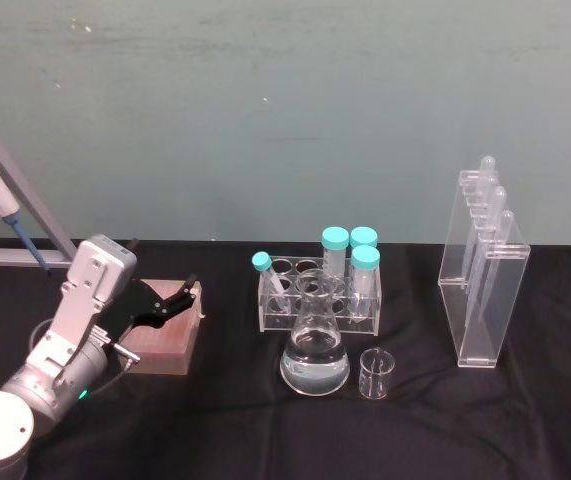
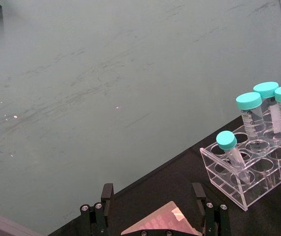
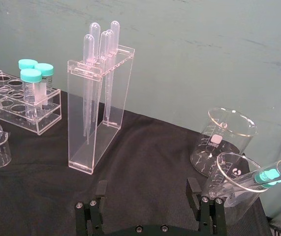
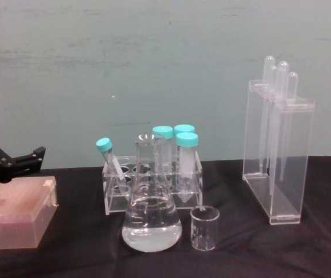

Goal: Place the experimental apparatus aside using one hand.

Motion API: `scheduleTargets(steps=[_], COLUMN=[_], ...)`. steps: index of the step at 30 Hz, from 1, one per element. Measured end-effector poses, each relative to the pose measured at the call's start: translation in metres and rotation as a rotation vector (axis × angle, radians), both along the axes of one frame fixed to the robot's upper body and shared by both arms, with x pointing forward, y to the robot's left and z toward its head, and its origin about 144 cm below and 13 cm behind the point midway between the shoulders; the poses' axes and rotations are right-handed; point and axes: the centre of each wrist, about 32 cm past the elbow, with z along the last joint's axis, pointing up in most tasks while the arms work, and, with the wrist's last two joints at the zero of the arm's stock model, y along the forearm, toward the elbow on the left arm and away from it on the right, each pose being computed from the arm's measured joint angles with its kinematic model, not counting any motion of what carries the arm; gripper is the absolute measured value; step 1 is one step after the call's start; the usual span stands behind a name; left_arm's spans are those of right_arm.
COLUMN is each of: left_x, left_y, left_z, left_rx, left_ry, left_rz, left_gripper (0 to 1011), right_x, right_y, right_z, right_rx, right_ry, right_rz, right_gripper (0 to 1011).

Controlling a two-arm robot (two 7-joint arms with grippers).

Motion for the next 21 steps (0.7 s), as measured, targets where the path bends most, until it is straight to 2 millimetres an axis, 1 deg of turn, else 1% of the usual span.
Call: scheduleTargets(steps=[21], left_x=[0.0000], left_y=[0.0000], left_z=[0.0000], left_rx=[0.000], left_ry=[0.000], left_rz=[0.000], left_gripper=[1000], right_x=[0.0000], right_y=[0.0000], right_z=[0.0000], right_rx=[0.000], right_ry=[0.000], right_rz=[0.000], right_gripper=[1000])
